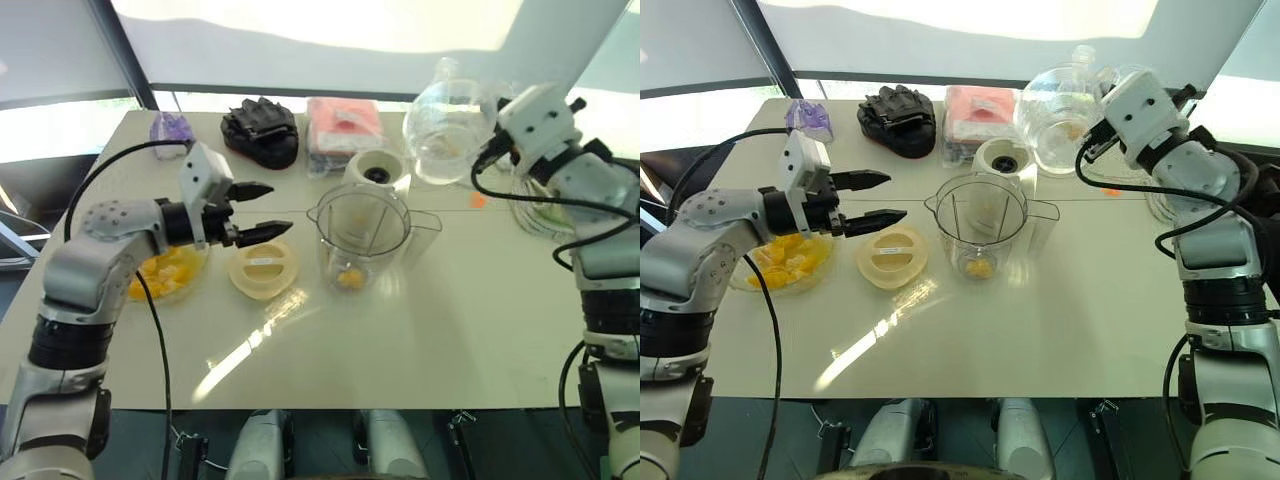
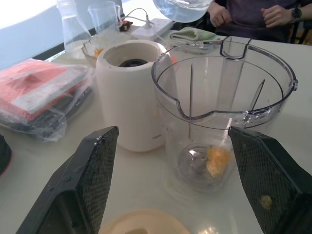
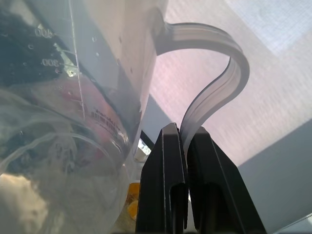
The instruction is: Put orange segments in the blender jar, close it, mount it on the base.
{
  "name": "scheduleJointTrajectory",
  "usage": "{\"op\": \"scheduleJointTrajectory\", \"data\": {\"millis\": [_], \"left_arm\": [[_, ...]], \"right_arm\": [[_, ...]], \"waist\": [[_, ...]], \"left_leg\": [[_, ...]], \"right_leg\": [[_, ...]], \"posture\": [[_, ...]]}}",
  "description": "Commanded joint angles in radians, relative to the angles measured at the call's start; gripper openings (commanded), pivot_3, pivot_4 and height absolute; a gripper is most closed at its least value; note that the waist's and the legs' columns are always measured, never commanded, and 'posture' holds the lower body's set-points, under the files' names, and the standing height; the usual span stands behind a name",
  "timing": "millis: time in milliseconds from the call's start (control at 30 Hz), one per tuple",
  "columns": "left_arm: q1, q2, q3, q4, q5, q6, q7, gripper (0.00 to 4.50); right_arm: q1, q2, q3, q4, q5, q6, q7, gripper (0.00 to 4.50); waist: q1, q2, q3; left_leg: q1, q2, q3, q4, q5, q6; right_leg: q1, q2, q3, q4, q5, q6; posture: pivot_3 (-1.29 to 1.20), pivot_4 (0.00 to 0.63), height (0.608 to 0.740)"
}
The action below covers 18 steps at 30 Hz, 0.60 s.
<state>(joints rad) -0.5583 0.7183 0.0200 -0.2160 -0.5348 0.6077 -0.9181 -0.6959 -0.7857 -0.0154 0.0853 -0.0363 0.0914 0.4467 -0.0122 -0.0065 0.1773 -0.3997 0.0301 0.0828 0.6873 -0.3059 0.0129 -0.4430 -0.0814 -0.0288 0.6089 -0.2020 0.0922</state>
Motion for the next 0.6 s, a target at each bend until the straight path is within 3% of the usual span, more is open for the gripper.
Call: {"op": "scheduleJointTrajectory", "data": {"millis": [33, 600], "left_arm": [[0.007, 0.000, 0.025, -0.054, -0.015, 0.011, 0.016, 3.78], [0.031, -0.029, 0.016, -0.074, -0.016, 0.013, 0.048, 3.78]], "right_arm": [[-0.028, -0.003, 0.002, -0.046, -0.039, -0.061, 0.009, 0.10], [-0.067, -0.033, 0.079, -0.008, -0.284, -0.316, 0.008, 0.10]], "waist": [[0.000, 0.000, 0.000], [-0.002, 0.000, 0.000]], "left_leg": [[0.000, 0.000, 0.000, 0.000, 0.000, 0.000], [0.001, 0.000, 0.000, 0.000, 0.002, -0.003]], "right_leg": [[0.000, 0.000, 0.000, 0.000, 0.000, 0.000], [0.000, 0.000, 0.000, 0.001, -0.001, -0.002]], "posture": [[0.00, 0.150, 0.740], [0.00, 0.150, 0.740]]}}
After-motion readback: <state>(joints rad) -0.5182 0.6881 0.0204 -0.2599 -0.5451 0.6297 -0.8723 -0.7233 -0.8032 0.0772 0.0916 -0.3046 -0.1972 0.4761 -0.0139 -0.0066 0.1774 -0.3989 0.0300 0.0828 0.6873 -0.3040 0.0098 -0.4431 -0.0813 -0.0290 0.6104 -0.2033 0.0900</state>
